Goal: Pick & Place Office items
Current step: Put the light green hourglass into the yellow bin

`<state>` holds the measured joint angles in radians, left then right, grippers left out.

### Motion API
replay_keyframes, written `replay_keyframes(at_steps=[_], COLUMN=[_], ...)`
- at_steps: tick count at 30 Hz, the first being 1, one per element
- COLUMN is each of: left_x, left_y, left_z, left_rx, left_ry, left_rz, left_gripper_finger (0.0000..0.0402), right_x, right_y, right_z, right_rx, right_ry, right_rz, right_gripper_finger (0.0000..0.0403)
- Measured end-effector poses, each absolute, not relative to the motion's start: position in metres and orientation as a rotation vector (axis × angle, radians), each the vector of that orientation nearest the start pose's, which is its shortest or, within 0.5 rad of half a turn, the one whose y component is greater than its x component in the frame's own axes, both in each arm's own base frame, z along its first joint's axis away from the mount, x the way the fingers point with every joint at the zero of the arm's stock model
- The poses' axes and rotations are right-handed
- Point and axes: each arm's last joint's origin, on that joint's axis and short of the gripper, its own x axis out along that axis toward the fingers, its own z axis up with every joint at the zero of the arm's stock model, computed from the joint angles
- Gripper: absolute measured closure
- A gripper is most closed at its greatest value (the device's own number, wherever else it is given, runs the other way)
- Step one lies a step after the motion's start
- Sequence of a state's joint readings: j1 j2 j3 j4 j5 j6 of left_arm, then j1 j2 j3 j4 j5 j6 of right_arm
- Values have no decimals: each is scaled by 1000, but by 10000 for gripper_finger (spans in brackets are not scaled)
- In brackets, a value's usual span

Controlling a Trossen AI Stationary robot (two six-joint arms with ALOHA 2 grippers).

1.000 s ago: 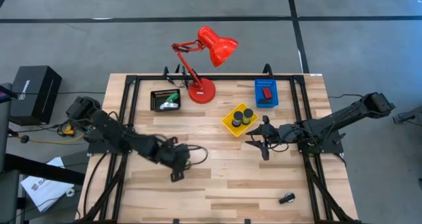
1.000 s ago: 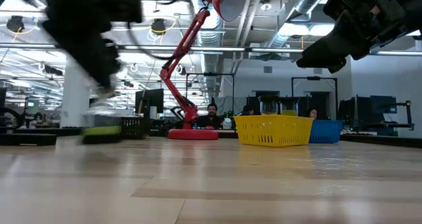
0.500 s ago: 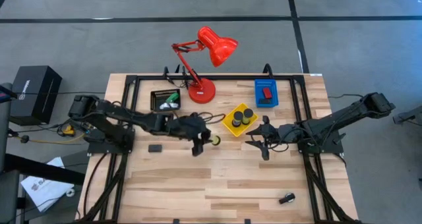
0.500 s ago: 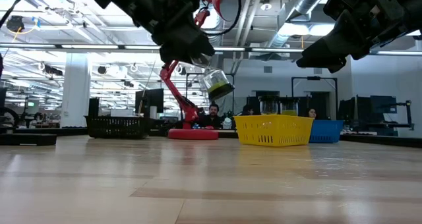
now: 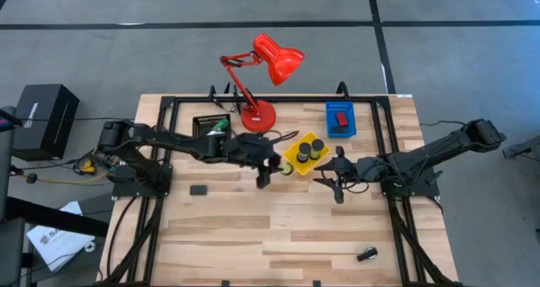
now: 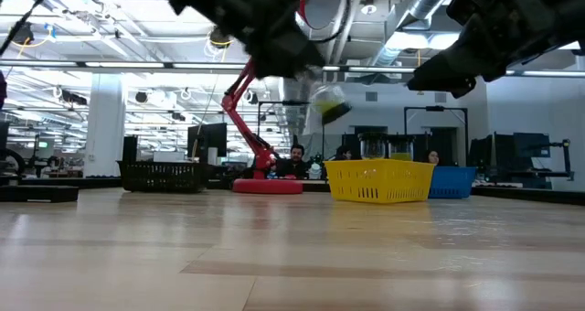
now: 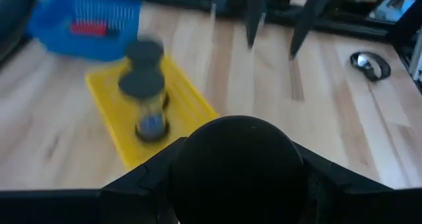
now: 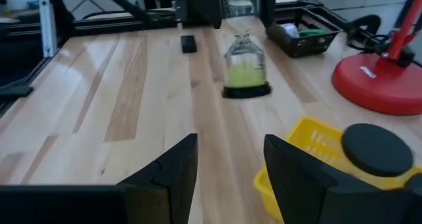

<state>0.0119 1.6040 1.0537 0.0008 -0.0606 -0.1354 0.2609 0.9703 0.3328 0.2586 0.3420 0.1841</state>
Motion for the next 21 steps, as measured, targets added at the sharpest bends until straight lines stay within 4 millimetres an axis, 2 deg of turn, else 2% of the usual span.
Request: replay_keyframes(at_steps=[2, 5, 8, 11, 17, 21], left_x=[362, 376, 379, 378, 374, 366], left_y=[13, 19, 21, 20, 13, 13], left_z=[235, 217, 201, 193, 194, 186], left_rx=[-96, -102, -114, -143, -142, -144], left_ry=[556, 613, 670, 721, 749, 865], left_rz=[111, 112, 98, 105, 94, 93], left_gripper_finger=[207, 199, 204, 208, 200, 201], right_x=[188, 189, 189, 188, 187, 187], right_y=[38, 36, 35, 35, 35, 35], right_z=[189, 190, 189, 187, 184, 185], right_rx=[74, 77, 82, 95, 136, 138], right_ry=[345, 341, 352, 369, 395, 390], right_rz=[-125, -136, -141, -146, -158, -157], right_gripper_finger=[237, 237, 237, 237, 237, 237])
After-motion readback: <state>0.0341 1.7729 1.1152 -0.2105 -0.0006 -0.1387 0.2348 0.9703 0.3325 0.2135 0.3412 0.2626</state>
